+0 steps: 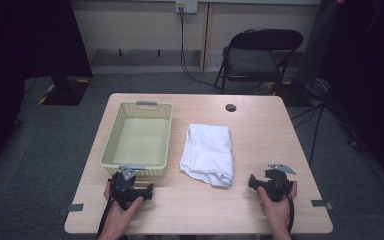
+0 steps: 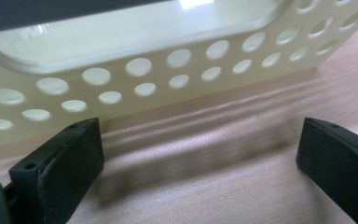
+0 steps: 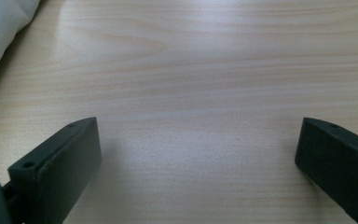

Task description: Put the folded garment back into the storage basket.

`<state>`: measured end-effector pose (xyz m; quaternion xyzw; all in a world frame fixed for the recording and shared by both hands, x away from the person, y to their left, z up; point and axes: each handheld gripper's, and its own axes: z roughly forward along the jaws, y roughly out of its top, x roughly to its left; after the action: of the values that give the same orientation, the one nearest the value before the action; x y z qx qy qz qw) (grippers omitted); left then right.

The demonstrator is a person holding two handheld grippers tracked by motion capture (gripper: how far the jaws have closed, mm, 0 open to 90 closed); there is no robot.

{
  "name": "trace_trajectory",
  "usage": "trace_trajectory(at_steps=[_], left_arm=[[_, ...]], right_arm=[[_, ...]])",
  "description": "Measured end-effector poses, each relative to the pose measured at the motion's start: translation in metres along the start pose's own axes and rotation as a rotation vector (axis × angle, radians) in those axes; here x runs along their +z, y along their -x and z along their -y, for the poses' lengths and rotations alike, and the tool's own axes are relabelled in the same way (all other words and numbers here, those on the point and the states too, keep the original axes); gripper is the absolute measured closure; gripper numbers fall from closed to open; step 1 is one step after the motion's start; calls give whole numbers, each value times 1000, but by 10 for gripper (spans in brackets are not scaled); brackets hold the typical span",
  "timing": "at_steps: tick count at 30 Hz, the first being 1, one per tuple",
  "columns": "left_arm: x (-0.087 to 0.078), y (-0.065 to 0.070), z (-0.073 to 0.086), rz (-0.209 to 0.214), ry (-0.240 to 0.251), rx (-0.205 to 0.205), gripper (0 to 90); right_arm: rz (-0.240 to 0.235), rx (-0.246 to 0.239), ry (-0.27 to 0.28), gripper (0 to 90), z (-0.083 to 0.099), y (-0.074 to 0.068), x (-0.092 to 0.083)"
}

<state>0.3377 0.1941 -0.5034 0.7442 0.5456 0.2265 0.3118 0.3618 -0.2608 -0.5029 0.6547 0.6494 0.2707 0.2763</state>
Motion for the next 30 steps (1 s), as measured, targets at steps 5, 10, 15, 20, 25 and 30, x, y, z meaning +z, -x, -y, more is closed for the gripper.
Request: trace_trajectory(at_steps=[5, 10, 15, 20, 25, 30], left_arm=[[1, 0, -1, -8, 0, -8, 1], [1, 0, -1, -10, 0, -8, 1], [1, 0, -1, -11, 0, -10, 1], [1, 0, -1, -11, 0, -10, 1], [1, 0, -1, -11, 0, -10, 1], [0, 0, 0, -11, -1, -10, 1]], right_arm=[[6, 8, 0, 0, 0, -1, 0], [26, 26, -1, 0, -1, -3, 1], [27, 27, -1, 0, -1, -3, 1], [-4, 2, -1, 0, 0, -1, -1], [-47, 2, -3, 0, 0, 2, -3], [-62, -28, -14, 41, 0, 1, -7]])
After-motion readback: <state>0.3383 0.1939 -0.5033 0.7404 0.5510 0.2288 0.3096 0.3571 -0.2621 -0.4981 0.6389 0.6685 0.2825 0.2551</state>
